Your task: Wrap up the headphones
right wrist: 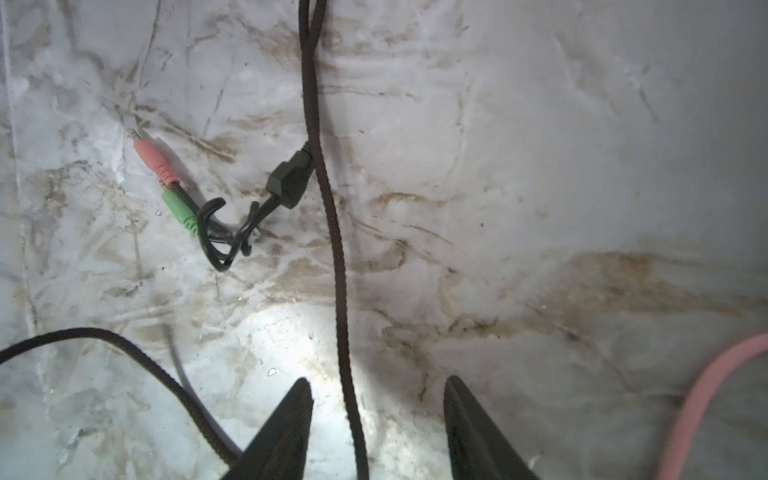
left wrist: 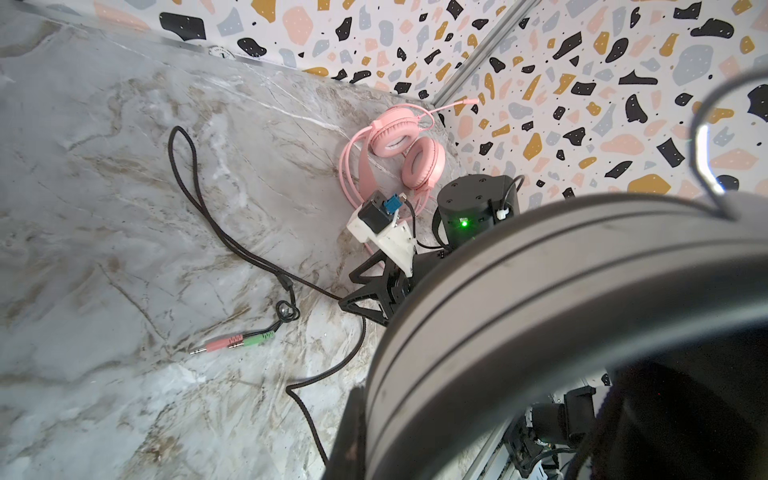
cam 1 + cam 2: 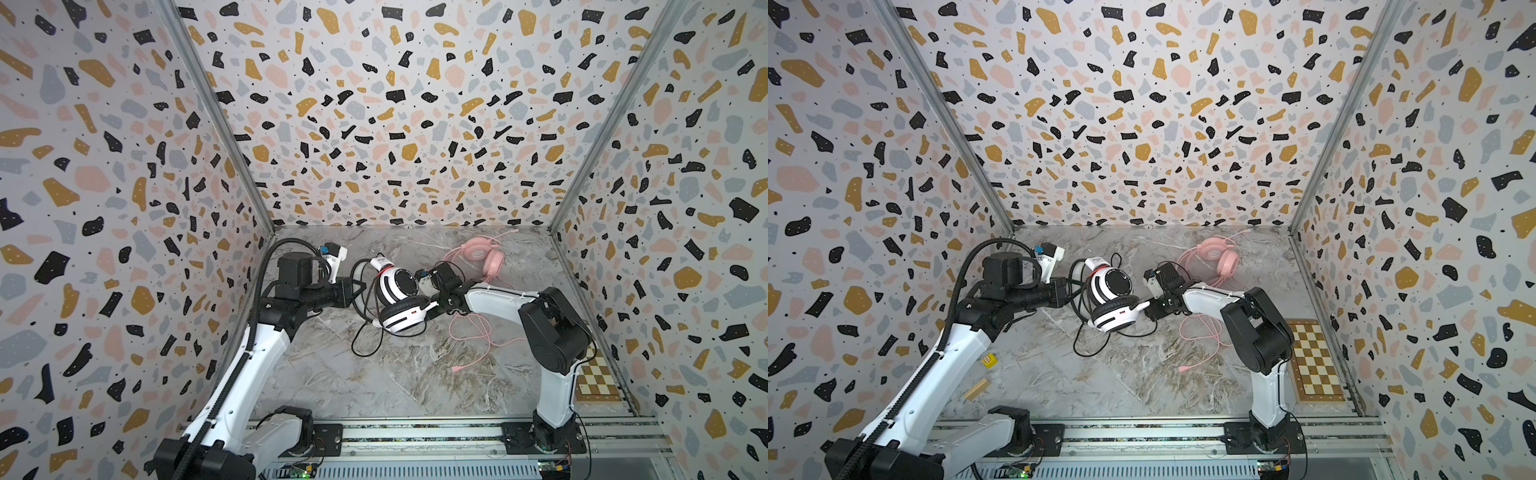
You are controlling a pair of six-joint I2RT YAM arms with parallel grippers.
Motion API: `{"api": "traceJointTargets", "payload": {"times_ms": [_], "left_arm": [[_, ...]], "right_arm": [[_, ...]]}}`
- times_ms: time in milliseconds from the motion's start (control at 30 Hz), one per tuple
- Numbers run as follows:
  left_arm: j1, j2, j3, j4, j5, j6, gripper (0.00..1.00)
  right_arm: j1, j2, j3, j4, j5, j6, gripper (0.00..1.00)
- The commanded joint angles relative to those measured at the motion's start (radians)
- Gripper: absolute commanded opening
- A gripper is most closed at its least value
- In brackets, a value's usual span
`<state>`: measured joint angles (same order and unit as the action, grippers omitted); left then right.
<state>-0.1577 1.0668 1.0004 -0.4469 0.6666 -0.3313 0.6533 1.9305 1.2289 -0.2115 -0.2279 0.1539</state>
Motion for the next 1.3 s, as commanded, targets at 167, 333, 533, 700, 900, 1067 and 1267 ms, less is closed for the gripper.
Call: {"api": "traceJointTargets", "payload": {"times_ms": [167, 333, 533, 700, 900, 1067, 1267], "left_arm": [[0.012, -0.025, 0.009, 0.105, 0.036, -0.043, 0.00], [0.014, -0.031, 0.008, 0.090, 0.057, -0.028, 0.00], [0.014, -0.043, -0.030, 0.073, 0.091, -0.005, 0.00], [0.012, -0.037, -0.059, 0.041, 0.115, 0.022, 0.00], [-0.006, -0.033, -0.082, -0.028, 0.021, 0.063, 0.00], [-0.021, -0.015, -0.101, -0.100, -0.154, 0.104, 0.00], [-0.035, 0.012, -0.117, -0.114, -0.313, 0.093, 0.00]], "right_arm": [[0.052, 0.041, -0.011, -0.031, 0.144, -0.016, 0.48], [0.029, 0.047, 0.013, -0.014, 0.175, -0.011, 0.15], [-0.098, 0.000, 0.135, 0.043, -0.027, 0.028, 0.00], [-0.165, 0.059, 0.449, -0.014, -0.143, 0.047, 0.00], [-0.179, 0.244, 1.013, -0.232, -0.172, 0.042, 0.00], [-0.178, 0.275, 1.245, -0.279, -0.188, 0.063, 0.00], [-0.178, 0.125, 1.137, -0.213, -0.190, 0.062, 0.00]]}}
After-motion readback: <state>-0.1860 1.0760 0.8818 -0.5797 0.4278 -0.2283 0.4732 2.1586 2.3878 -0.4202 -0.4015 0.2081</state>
